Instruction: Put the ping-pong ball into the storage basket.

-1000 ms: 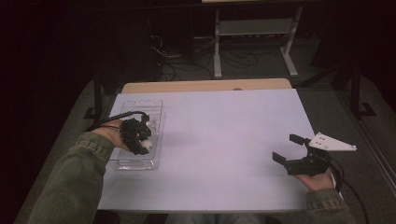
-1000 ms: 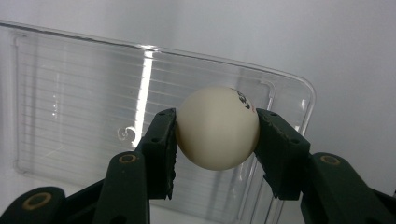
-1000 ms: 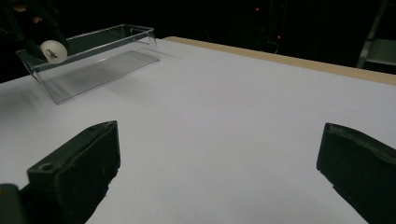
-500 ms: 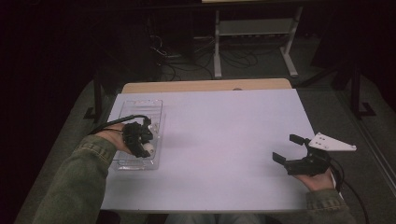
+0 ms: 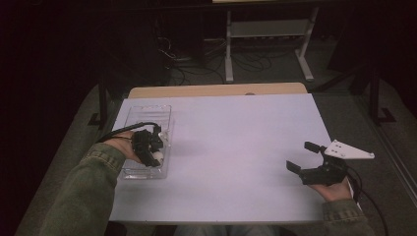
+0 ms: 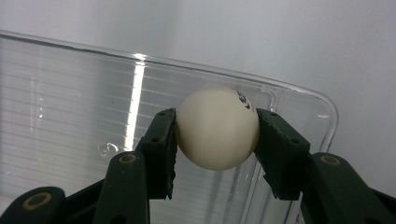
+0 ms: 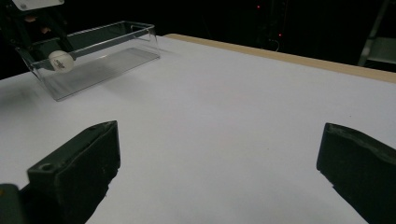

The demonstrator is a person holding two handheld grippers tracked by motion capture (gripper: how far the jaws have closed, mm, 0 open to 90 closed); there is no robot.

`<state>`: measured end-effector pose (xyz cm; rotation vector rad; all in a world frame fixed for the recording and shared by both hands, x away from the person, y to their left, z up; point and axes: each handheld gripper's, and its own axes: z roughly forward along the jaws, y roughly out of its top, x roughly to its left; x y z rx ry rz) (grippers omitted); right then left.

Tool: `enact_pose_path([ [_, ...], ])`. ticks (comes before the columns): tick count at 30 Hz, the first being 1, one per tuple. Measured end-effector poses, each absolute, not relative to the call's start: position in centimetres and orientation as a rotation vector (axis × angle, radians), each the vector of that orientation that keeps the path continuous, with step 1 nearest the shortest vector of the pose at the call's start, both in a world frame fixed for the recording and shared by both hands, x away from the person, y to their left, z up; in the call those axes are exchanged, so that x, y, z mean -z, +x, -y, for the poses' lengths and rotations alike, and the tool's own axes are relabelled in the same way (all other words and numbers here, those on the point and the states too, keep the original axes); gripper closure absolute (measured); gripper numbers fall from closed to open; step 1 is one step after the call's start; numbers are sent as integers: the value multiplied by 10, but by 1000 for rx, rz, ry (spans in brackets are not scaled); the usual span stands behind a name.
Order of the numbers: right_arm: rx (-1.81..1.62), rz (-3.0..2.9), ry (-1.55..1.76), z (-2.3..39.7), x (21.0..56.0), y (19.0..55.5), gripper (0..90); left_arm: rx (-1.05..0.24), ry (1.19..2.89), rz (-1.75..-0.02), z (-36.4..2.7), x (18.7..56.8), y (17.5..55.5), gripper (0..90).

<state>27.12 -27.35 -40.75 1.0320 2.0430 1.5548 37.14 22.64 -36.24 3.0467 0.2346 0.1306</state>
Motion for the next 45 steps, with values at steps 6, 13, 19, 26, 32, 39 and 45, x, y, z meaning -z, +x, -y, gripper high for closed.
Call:
enact_pose_path([
  [6,-1553,-2048,1034,274,408,272,0,-119,3047,-255,-228,367,375,503],
  [13,-1552,-2051,1030,273,407,271,0,-110,3031,-294,-230,372,378,501],
  [19,-1550,-2055,1027,273,407,271,0,-101,3032,-299,-231,375,381,501],
  [26,-1548,-2057,1025,272,408,271,0,-97,3039,-305,-231,378,382,501],
  [32,-1547,-2056,1024,272,407,271,0,-100,3037,-326,-231,380,382,496],
  [39,-1546,-2059,1026,272,407,270,0,-160,3045,-355,-232,379,382,412],
  [45,-1544,-2058,1028,272,407,270,0,-175,3023,-413,-234,377,383,340],
])
